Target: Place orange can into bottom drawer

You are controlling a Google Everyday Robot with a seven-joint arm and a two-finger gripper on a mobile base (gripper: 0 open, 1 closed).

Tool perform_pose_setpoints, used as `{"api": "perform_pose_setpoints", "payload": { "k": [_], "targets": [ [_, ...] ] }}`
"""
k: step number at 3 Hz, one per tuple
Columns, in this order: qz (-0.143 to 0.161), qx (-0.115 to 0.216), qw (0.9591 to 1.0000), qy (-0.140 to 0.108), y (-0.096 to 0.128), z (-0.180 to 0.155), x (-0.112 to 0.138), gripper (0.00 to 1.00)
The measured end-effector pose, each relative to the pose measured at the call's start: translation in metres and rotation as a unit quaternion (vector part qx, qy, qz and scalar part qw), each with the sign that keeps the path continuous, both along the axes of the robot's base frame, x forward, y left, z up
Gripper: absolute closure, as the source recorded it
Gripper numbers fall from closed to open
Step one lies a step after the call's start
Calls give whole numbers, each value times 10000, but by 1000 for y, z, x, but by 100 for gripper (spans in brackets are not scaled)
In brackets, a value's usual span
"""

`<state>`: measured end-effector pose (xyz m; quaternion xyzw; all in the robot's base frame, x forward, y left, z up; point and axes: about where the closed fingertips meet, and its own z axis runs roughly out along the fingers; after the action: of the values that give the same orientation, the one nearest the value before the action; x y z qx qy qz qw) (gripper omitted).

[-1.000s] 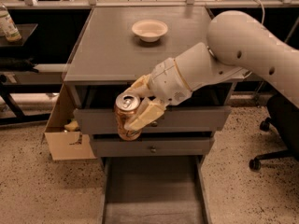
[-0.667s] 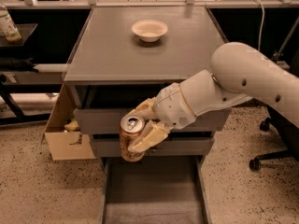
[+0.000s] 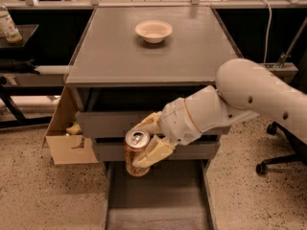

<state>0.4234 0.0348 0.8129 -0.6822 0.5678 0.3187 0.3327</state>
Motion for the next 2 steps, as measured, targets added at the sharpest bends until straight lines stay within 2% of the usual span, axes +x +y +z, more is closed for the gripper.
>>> {"api": "perform_pose_setpoints", "payload": {
  "k": [1, 2],
  "targets": [
    [-348, 9, 9993, 120, -7, -34, -25, 100],
    [-726, 112, 9966, 378, -12, -88, -40, 100]
  ]
}}
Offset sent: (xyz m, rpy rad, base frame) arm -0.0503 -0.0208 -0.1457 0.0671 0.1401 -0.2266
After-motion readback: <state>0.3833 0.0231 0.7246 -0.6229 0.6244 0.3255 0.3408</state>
